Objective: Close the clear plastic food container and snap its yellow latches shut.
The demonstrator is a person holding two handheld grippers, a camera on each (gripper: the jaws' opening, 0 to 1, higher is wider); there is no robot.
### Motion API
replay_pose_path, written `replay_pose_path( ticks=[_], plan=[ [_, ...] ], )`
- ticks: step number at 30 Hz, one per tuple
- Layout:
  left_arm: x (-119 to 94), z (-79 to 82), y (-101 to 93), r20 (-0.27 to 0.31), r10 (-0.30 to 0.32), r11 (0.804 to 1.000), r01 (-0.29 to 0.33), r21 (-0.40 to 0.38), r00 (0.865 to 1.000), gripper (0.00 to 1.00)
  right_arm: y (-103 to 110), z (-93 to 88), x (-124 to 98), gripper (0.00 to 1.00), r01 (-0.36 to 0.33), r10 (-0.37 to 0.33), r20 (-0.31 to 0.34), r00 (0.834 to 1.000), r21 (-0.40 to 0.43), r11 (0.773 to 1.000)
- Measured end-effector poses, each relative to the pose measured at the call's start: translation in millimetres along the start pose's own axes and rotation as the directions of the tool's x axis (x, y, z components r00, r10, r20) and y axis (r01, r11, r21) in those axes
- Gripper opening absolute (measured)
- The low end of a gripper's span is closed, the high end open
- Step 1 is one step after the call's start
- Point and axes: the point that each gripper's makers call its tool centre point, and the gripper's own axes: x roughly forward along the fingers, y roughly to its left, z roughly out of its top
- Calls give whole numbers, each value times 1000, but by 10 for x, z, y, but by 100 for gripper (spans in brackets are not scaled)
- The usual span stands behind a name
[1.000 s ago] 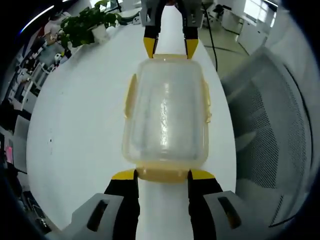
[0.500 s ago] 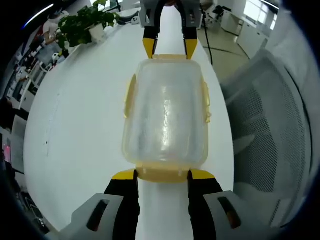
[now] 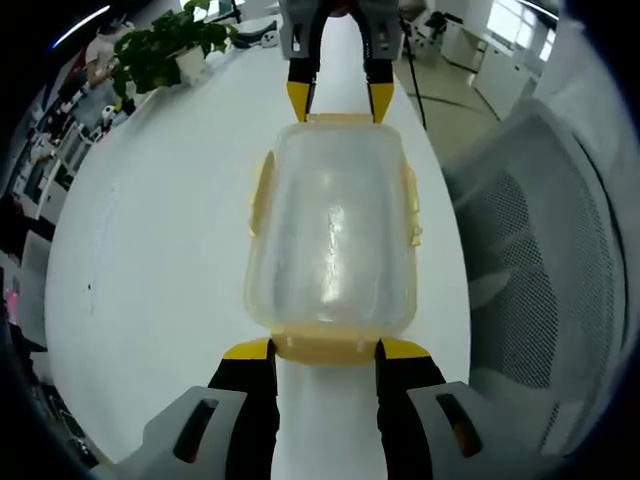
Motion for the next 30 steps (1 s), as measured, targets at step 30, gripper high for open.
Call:
replay_pose_path(
  ticks=[30],
  plan=[
    [-20,-27,26,35,19,1000,-20,23,999,47,-61,-5,16,50,40,-40,23,999,6,999]
  ],
)
